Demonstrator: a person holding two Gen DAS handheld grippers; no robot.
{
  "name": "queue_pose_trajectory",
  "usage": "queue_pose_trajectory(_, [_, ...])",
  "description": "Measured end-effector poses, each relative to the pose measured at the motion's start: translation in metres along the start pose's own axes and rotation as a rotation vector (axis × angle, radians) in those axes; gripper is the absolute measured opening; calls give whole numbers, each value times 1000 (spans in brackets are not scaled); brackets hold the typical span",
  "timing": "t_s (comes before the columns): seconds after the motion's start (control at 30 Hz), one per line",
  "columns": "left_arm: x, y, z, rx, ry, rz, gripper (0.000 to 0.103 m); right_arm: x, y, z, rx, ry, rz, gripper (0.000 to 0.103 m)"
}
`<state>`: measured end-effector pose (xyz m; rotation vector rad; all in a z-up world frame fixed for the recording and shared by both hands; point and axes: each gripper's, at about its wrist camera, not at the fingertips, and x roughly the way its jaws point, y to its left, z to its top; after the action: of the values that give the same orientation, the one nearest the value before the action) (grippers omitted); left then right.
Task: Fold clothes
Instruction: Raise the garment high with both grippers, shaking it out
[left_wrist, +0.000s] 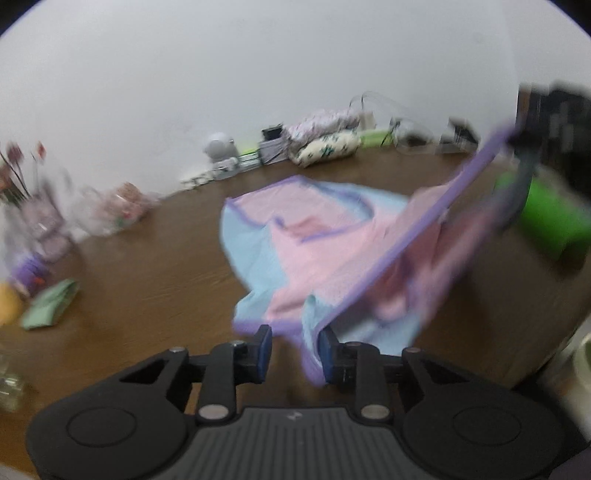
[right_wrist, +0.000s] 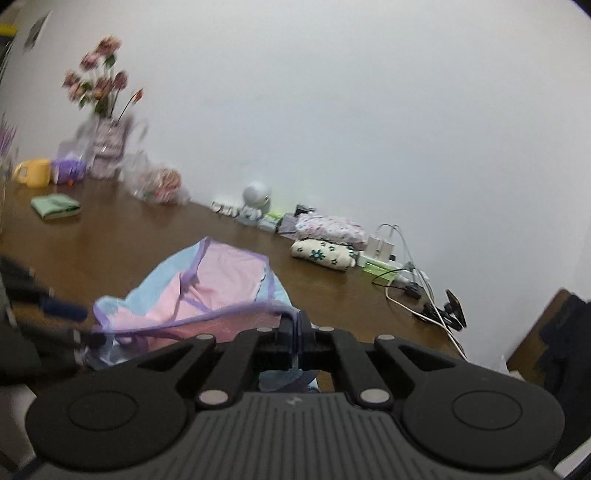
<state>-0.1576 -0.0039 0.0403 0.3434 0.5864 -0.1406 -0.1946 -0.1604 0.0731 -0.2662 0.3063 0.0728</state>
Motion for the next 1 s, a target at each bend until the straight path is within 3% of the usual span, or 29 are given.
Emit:
queue_pose_trajectory(0.17, [-4,-9,-14,27,-5,83,38,-6,-1,-12,20,12,-19,2])
queue_pose_trajectory(0.27, [-7,-2,-15,10,-11,114,38,-9,7,-27,-1,41,-32,2])
queue_pose_trajectory(0.3, [-9,4,-12,-9,-19,108,33,-9,12,-32,-20,59,-36,2])
queue_pose_trajectory(0.33, [-13,10,-9,-32,-31,86,21,-9,16,-38,-40,78,-39,2])
queue_pose_trajectory(0.37, [-17,17,-5,-63,-42,50,16,-5,19,-43,-55,98,-33,2])
queue_pose_trajectory(0.5, [-31,45,17,-181,-94,-103,2,0,22,-37,-48,91,18,2])
queue_pose_trajectory(0.57, [-37,57,33,-210,-130,-151,0,-1,21,-29,-38,69,38,2])
queue_pose_trajectory(0.63, [-56,74,61,-225,-203,-227,0,-3,12,-9,-31,32,68,2])
queue_pose_trajectory(0.7, [-89,97,101,-211,-332,-264,0,-13,-12,32,3,-36,127,2])
queue_pose_trajectory(0.83, [-161,141,180,-168,-578,-239,0,-48,-70,140,-22,-245,151,1])
queue_pose_trajectory(0.93, [-215,171,229,-143,-738,-200,0,-76,-101,212,-36,-345,142,1])
queue_pose_trajectory(1.0, [-237,184,244,-144,-800,-192,0,-92,-113,244,-26,-387,168,1])
